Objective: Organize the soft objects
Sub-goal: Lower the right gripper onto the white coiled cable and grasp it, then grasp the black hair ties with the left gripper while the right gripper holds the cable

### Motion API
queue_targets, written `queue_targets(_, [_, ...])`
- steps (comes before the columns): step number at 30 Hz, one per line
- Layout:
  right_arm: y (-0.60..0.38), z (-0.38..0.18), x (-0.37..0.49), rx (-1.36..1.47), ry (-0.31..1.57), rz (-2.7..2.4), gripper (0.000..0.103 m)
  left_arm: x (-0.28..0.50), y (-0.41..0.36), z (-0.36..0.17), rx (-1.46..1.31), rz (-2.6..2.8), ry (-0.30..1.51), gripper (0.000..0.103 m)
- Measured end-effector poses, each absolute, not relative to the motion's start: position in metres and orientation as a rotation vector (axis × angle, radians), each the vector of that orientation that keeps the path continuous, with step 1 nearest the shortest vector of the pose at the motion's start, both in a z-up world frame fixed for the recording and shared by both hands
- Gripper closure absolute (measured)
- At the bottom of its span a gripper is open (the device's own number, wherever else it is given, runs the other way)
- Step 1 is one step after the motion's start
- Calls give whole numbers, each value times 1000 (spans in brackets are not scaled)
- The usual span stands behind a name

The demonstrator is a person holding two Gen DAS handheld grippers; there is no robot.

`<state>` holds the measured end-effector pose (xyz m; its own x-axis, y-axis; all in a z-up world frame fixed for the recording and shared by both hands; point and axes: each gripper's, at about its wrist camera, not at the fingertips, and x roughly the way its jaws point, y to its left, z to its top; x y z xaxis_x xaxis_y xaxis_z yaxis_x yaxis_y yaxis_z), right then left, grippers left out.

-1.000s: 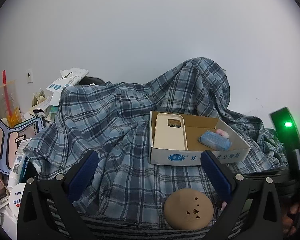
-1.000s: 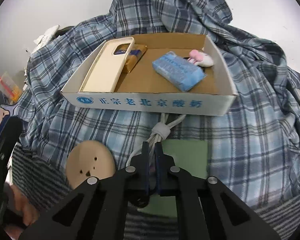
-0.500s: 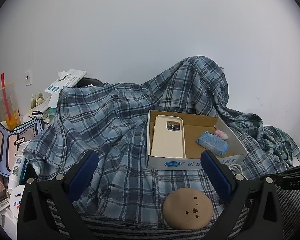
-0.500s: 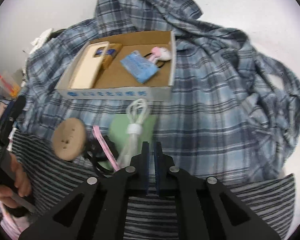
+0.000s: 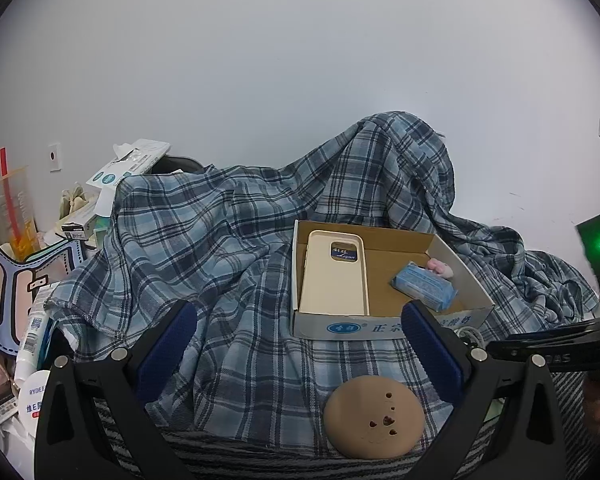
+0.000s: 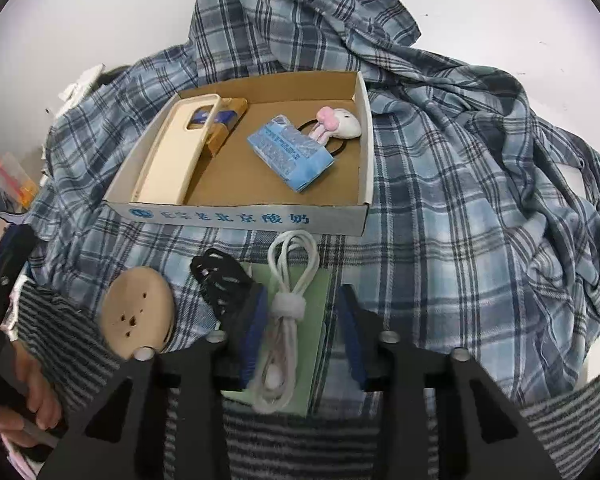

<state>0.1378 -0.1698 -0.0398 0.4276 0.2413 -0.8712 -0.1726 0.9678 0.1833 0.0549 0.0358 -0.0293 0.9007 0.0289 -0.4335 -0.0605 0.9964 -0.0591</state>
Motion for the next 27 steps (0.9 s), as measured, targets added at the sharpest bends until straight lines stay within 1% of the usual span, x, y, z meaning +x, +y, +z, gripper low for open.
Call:
queue_targets(3, [-168, -49, 143, 86, 1134, 281, 77, 56, 34, -29, -66, 41, 447, 0])
queue_targets(7, [-158, -57, 142, 37, 1161, 315, 79, 56, 33, -29, -62, 35, 447, 0])
queue_targets(9, [-156, -56, 139, 4, 1136, 296, 85, 55, 34, -29, -59, 32, 444, 0])
queue_targets(12, [-169, -47, 134, 36, 1071, 259, 86, 54, 33, -30, -54, 29, 443, 0])
queue_targets(16, [-181, -31, 122, -8, 985, 280, 85, 55, 32, -31, -46, 24, 446, 0])
queue_targets(23, [-212, -29, 117, -45, 969, 244, 85, 53, 27, -28, -22, 1, 438, 0])
queue_targets(27, [-226, -28, 116, -17, 893, 218, 85, 53, 10, -22, -11, -1, 466, 0])
